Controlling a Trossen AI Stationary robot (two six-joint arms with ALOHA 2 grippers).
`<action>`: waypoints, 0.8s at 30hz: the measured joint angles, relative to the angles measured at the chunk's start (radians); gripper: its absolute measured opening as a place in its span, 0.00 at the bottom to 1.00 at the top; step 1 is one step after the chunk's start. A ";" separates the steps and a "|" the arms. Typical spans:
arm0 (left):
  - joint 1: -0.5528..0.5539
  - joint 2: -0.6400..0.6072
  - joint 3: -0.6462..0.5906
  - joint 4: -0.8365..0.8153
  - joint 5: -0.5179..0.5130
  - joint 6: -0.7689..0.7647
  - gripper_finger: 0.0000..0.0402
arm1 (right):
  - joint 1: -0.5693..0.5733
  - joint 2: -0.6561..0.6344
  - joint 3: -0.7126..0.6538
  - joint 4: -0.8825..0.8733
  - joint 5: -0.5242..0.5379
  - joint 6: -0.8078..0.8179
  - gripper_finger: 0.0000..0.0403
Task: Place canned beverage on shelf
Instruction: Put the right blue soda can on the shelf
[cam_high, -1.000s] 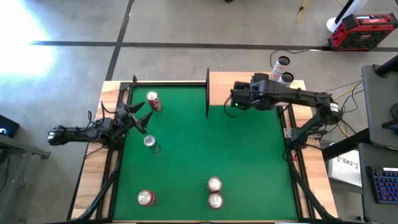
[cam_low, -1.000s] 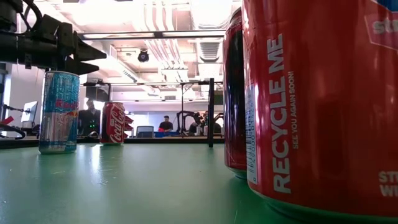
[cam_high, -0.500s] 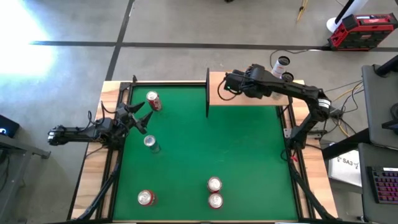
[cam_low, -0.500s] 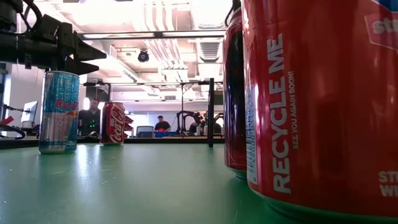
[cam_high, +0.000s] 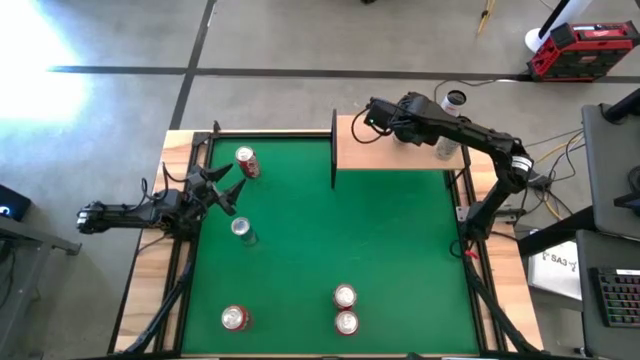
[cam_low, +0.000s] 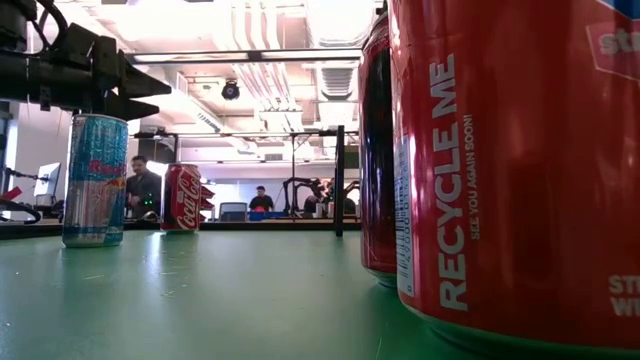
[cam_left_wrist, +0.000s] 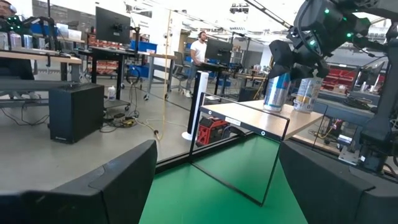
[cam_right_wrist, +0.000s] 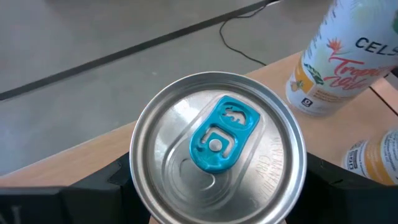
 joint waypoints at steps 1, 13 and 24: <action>0.000 0.000 0.000 0.000 0.000 0.000 0.81 | -0.001 0.000 0.000 0.001 -0.002 -0.004 0.62; 0.000 0.000 0.000 0.000 0.000 0.000 0.81 | 0.000 -0.006 -0.002 0.012 -0.044 -0.057 0.75; 0.000 0.000 0.000 0.000 0.003 0.000 0.81 | 0.113 -0.016 -0.015 -0.058 0.050 -0.086 0.92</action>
